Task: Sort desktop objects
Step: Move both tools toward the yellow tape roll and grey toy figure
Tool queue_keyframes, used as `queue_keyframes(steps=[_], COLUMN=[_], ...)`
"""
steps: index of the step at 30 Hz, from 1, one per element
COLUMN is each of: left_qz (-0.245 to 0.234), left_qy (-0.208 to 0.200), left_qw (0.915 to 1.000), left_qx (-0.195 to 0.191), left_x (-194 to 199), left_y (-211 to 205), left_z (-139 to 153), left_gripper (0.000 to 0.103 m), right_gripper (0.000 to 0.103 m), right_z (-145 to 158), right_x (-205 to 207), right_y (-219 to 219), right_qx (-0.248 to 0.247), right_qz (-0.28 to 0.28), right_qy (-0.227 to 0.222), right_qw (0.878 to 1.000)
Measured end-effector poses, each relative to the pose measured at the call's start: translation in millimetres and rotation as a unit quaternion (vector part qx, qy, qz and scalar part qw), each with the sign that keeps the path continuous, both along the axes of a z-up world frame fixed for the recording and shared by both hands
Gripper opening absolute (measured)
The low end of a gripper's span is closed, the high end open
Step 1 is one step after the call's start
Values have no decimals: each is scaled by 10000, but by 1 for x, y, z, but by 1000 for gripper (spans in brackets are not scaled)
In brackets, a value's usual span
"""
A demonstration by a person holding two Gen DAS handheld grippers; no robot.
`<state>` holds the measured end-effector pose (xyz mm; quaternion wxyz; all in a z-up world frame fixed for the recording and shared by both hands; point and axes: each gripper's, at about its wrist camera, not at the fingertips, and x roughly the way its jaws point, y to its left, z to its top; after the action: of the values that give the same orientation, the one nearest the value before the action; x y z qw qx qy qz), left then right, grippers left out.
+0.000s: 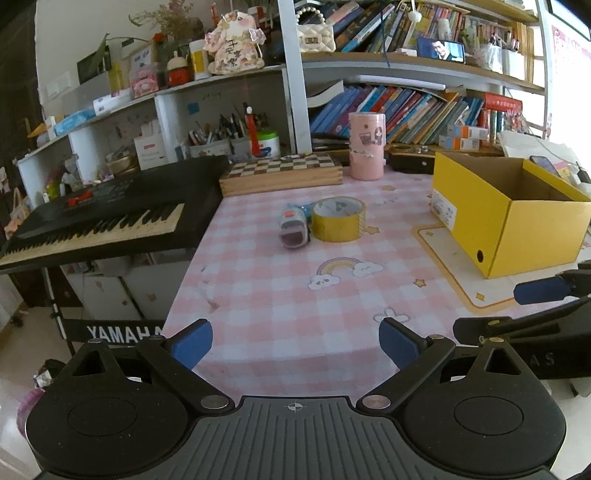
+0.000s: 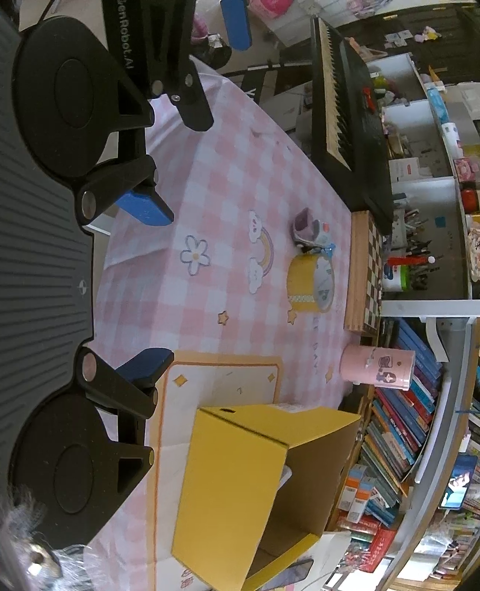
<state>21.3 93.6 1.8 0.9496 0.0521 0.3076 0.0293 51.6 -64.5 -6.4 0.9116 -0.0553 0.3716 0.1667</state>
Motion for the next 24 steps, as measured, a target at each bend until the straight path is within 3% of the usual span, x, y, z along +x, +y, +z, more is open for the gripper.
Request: queue_keyframes(steps=[24], left_qz=[577], left_qy=[174], left_qw=[9982], left_qx=[41], left_x=[106], left_y=[14], left_z=[-2], left_gripper=[98], right_gripper=[67], right_z=[-2], right_x=[136], right_y=[25], right_qx=[4], right_qz=[616], right_qy=[213], right_qw=[9979])
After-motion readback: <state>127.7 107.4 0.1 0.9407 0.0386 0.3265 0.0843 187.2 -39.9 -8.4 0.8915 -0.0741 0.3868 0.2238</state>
